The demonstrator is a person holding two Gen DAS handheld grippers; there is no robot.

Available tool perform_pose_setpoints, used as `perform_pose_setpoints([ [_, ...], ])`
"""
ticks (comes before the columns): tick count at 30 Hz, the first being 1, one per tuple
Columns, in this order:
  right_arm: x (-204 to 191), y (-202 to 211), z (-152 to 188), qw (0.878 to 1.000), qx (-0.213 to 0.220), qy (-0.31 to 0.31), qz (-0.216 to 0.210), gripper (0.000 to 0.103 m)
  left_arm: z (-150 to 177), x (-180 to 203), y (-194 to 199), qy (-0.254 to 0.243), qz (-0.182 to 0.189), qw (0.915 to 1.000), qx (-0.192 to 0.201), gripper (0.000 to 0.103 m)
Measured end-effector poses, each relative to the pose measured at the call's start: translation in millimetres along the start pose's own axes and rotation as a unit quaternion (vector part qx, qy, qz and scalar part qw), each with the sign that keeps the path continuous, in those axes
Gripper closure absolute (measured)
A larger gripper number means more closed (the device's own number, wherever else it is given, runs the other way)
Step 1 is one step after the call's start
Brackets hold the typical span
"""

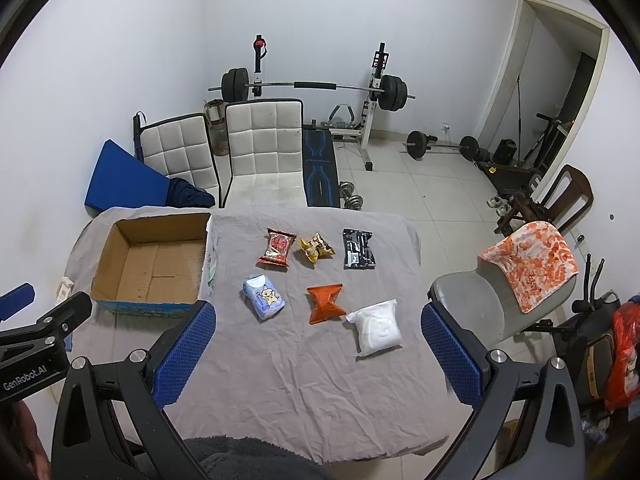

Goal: Organize snacks

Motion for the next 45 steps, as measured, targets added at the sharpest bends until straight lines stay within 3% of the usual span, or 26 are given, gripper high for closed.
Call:
perform_pose_setpoints([
  [32,-12.8,-3.3,2.4,1.000,-0.005,-0.001,-0.012,0.000,3.0,7.4,2.0,-0.003,0.000,1.0000,-0.004,0.000],
  [39,20.0,-54.2,14.5,0.998,-0.052,-0.034,-0.015,0.000,-2.4,30.5,-26.1,-0.007,0.012,0.9996,-0.024,0.000],
  [45,62.8,-144.7,31.0,0.993,-0.113,-0.046,0.006,0.000,-16.8,52.5,-93.6,-0.009,0.021,0.9982,-0.056,0.000],
])
Point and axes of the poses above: each gripper's, at about its wrist camera, not at the fingertips, and y roughly against the way its jaws point, x to its right, z to its underside, the point moved 10 cm from there along -y, roughly the way its jaws point, and after that the axes turned 1 degree about z, right-handed, at the moved point
